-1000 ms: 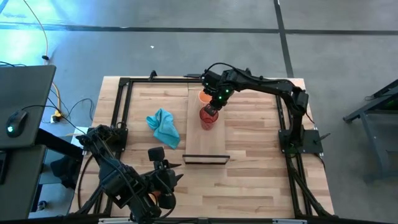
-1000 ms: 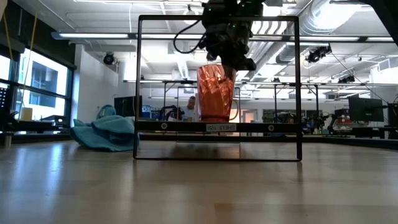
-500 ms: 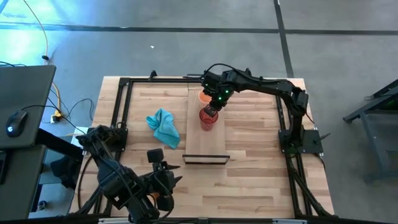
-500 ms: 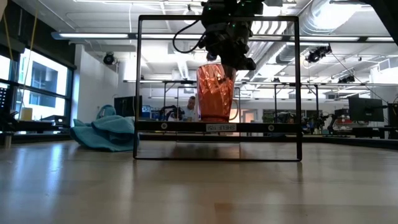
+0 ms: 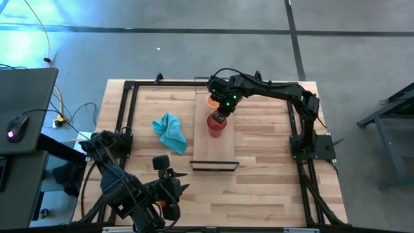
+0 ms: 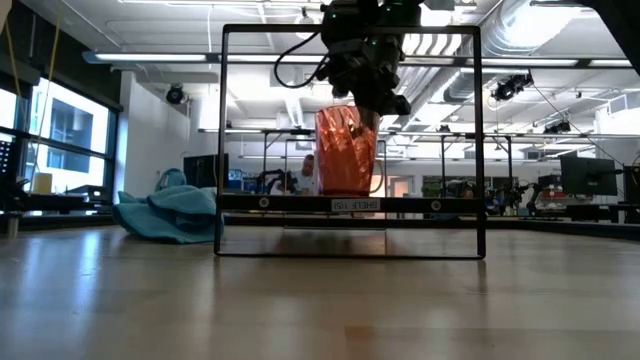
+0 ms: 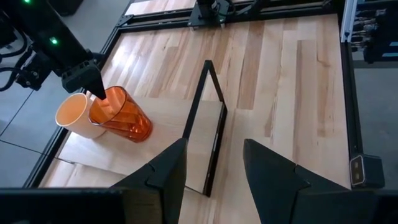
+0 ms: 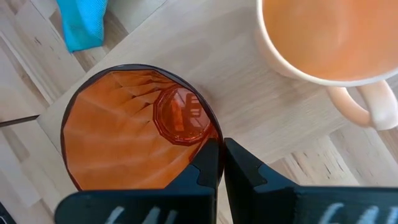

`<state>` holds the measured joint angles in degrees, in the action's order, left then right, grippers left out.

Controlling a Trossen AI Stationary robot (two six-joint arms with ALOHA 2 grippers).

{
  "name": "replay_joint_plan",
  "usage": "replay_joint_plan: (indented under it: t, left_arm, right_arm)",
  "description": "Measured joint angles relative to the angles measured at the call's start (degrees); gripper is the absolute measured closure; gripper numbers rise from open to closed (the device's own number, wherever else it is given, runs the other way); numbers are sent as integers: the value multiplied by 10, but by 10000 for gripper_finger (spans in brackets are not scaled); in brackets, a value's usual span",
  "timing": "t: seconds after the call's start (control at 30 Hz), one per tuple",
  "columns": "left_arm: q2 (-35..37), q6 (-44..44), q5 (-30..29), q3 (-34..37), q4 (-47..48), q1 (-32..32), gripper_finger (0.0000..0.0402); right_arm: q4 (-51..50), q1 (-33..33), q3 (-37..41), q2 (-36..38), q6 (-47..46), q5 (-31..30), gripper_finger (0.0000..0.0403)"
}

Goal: Stack small to large cups/mugs on shelf
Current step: Put the red cup on the shelf

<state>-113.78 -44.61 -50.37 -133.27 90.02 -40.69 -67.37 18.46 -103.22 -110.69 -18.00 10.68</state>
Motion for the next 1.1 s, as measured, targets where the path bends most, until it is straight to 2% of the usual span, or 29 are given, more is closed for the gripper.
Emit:
replay_joint_plan:
  t: [0.27,0.63,1.1]
  left_arm:
    - [0,-3,5,0,0,0,254]
    - [0,-9,4,0,0,-5,254]
    - [0,-8,1,0,0,-7,254]
  right_arm:
    - [-1,-2,0,0,0,0,398]
    - [-1,-3,0,0,-1,0,337]
    - [3,-5,-4,2,0,28,305]
